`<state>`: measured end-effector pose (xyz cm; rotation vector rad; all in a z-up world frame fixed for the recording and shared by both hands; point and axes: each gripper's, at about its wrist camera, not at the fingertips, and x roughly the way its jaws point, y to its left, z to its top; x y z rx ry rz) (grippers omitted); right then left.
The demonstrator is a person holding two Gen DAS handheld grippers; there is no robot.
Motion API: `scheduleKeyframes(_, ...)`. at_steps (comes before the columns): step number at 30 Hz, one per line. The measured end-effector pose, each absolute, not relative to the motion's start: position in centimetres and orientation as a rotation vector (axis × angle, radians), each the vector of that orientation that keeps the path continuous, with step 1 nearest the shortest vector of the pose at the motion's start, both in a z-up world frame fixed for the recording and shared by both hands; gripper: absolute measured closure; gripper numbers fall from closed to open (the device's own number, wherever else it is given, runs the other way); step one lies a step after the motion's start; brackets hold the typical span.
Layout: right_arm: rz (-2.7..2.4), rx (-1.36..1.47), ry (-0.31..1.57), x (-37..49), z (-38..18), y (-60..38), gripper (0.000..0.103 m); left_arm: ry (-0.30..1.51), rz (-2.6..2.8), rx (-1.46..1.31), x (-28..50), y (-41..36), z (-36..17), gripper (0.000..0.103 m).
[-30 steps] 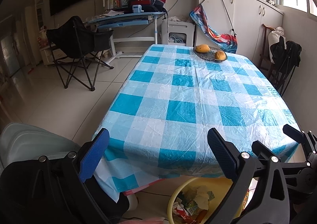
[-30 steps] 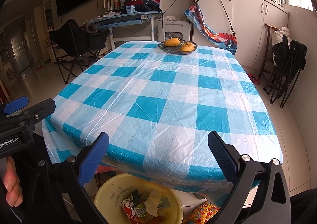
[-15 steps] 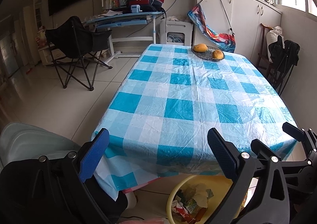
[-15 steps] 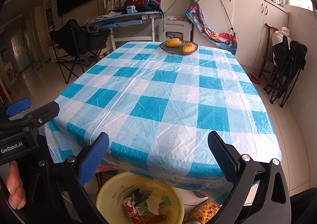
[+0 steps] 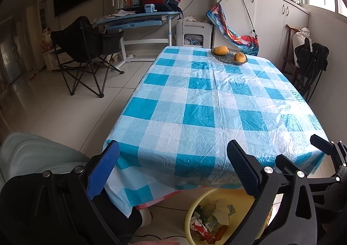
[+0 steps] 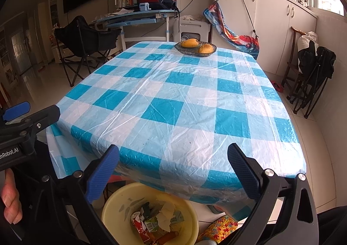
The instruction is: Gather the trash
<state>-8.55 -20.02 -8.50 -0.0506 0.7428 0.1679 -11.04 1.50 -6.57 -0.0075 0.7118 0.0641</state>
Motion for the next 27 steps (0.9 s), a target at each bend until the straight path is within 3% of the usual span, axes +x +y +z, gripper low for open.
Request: scheduleKeyframes(27,0.164,-0.052,0.771,-7.9,-8.8,-19.8,0.007,0.71,0.026,0.002,-10.6,0.9,-6.5,0.008)
